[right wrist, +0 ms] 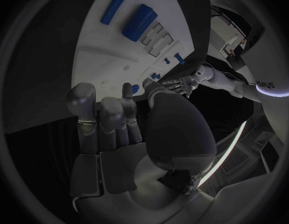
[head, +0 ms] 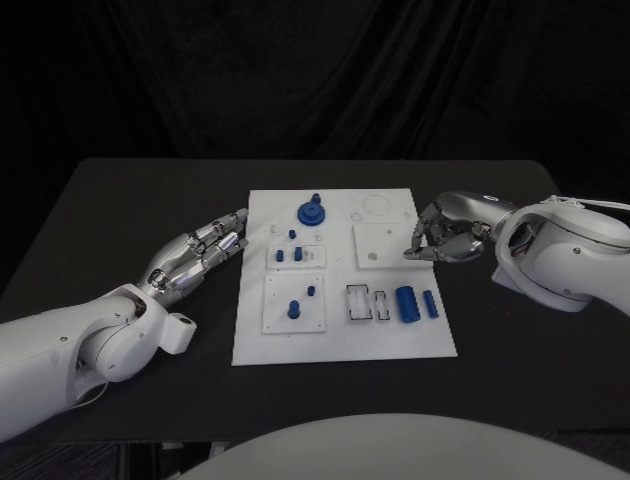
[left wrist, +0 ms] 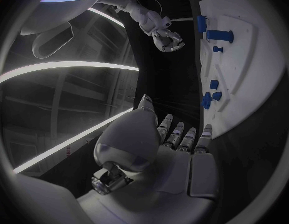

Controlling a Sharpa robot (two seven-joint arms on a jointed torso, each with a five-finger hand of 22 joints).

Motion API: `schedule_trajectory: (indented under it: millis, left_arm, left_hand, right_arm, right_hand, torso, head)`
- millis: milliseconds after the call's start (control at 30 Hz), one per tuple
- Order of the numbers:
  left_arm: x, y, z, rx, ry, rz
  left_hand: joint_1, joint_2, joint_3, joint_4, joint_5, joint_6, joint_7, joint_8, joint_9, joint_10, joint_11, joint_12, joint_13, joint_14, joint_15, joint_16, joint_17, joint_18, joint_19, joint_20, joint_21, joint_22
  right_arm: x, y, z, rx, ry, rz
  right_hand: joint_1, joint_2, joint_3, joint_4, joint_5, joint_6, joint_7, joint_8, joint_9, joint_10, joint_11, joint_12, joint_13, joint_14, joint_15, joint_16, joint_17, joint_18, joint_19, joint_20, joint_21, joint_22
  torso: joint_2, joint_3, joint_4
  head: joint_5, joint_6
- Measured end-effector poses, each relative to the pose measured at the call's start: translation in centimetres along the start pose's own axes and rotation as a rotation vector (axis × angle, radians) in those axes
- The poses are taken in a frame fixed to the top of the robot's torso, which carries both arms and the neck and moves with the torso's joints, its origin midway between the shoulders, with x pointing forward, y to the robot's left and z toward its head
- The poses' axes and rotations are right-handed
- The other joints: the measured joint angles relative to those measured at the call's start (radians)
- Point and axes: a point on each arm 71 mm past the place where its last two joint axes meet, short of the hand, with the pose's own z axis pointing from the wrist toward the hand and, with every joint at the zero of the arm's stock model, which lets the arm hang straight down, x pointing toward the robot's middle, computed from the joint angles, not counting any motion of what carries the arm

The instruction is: Assemble the parts on the task board

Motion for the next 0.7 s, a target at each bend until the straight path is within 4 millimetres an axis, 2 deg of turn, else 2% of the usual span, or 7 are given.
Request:
schedule_trajectory:
  millis: [67, 133, 167, 200, 367, 433, 700]
  left_arm:
    - [0.0, 0.0, 0.0, 0.0, 0.0, 0.0]
    - [0.0, 0.0, 0.0, 0.0, -0.001, 0.001]
    - [-0.1, 0.0, 0.0, 0.0, -0.001, 0.001]
    - [-0.1, 0.0, 0.0, -0.001, -0.002, 0.001]
    - [-0.1, 0.1, -0.1, -0.002, -0.003, 0.001]
    - [-0.1, 0.1, -0.1, -0.003, -0.003, 0.001]
    - [-0.2, 0.2, -0.2, -0.005, -0.006, 0.001]
  left_hand:
    - [0.0, 0.0, 0.0, 0.0, 0.0, 0.0, 0.0, 0.0, 0.0, 0.0, 0.0, 0.0, 0.0, 0.0, 0.0, 0.0, 0.0, 0.0, 0.0, 0.0, 0.0, 0.0]
    - [0.0, 0.0, 0.0, 0.0, 0.0, 0.0, 0.0, 0.0, 0.0, 0.0, 0.0, 0.0, 0.0, 0.0, 0.0, 0.0, 0.0, 0.0, 0.0, 0.0, 0.0, 0.0]
    - [0.0, 0.0, 0.0, 0.0, 0.0, 0.0, 0.0, 0.0, 0.0, 0.0, 0.0, 0.0, 0.0, 0.0, 0.0, 0.0, 0.0, 0.0, 0.0, 0.0, 0.0, 0.0]
    - [0.002, 0.002, 0.0, 0.0, 0.003, 0.0, 0.0, 0.0, 0.0, 0.0, 0.0, 0.0, 0.0, 0.0, 0.0, 0.0, 0.0, 0.0, 0.0, 0.0, 0.0, 0.0]
    - [0.004, 0.004, 0.0, 0.0, 0.005, 0.0, 0.0, 0.0, 0.0, 0.0, 0.0, 0.0, 0.0, 0.0, 0.0, 0.0, 0.0, 0.0, 0.0, 0.0, 0.0, 0.0]
    - [0.004, 0.004, 0.0, 0.0, 0.005, 0.0, 0.0, 0.0, 0.0, 0.0, 0.0, 0.0, 0.0, 0.0, 0.0, 0.0, 0.0, 0.0, 0.0, 0.0, 0.0, 0.0]
    - [0.004, 0.004, 0.0, 0.0, 0.005, 0.0, 0.0, 0.0, 0.0, 0.0, 0.0, 0.0, 0.0, 0.0, 0.0, 0.0, 0.0, 0.0, 0.0, 0.0, 0.0, 0.0]
  right_arm:
    - [0.8, -0.4, -0.2, 0.043, 0.022, -0.01]
    - [1.3, -0.6, -0.3, 0.07, 0.036, -0.023]
    - [1.6, -0.7, -0.3, 0.081, 0.041, -0.031]
    - [1.9, -0.7, -0.3, 0.094, 0.048, -0.041]
    - [3.2, -0.7, -0.5, 0.128, 0.073, -0.076]
    - [3.6, -0.5, -0.5, 0.135, 0.08, -0.089]
    - [4.6, 0.1, -0.3, 0.142, 0.09, -0.129]
  right_hand:
    - [-0.054, -0.006, -0.003, 0.003, -0.006, 0.002, -0.01, 0.018, 0.006, 0.153, -0.011, 0.158, 0.245, 0.027, -0.011, 0.117, 0.171, -0.04, 0.023, -0.011, 0.174, 0.0]
    - [-0.093, -0.012, -0.003, 0.003, -0.008, -0.003, -0.015, 0.026, 0.01, 0.198, -0.015, 0.231, 0.3, 0.032, -0.016, 0.185, 0.274, -0.048, 0.027, -0.016, 0.27, 0.0]
    - [-0.11, -0.021, -0.003, 0.003, -0.008, -0.003, -0.015, 0.032, 0.011, 0.202, -0.019, 0.262, 0.308, 0.032, -0.016, 0.216, 0.315, -0.063, 0.027, -0.016, 0.326, 0.0]
    - [-0.121, -0.029, -0.002, 0.003, -0.008, -0.003, -0.015, 0.033, 0.011, 0.203, -0.02, 0.275, 0.311, 0.032, -0.016, 0.236, 0.332, -0.069, 0.028, -0.016, 0.365, 0.0]
    - [-0.159, -0.045, 0.0, 0.006, -0.008, -0.006, -0.018, 0.045, 0.013, 0.203, -0.02, 0.281, 0.313, 0.032, -0.016, 0.277, 0.342, -0.07, 0.029, -0.021, 0.462, 0.001]
    - [-0.174, -0.049, -0.002, 0.008, -0.008, -0.003, -0.022, 0.051, 0.014, 0.203, -0.02, 0.281, 0.312, 0.035, -0.02, 0.29, 0.342, -0.085, 0.027, -0.023, 0.488, 0.001]
    - [-0.227, -0.063, -0.011, 0.011, -0.03, 0.014, -0.031, 0.074, 0.028, 0.203, -0.02, 0.281, 0.312, 0.032, -0.031, 0.308, 0.342, -0.085, 0.028, -0.03, 0.528, 0.001]
  torso:
    - [0.001, 0.0, -0.0001]
    - [0.002, 0.0, 0.0001]
    - [0.002, 0.0, 0.0003]
    - [0.002, 0.0, 0.0004]
    - [0.002, 0.0008, -0.0007]
    - [0.002, 0.0012, -0.0008]
    - [0.002, 0.0025, -0.0011]
  head:
    - [-0.01, 0.0]
    - [-0.019, 0.0]
    - [-0.022, 0.0]
    - [-0.025, 0.0]
    - [-0.035, 0.0]
    - [-0.039, 0.0]
    - [-0.051, 0.0]
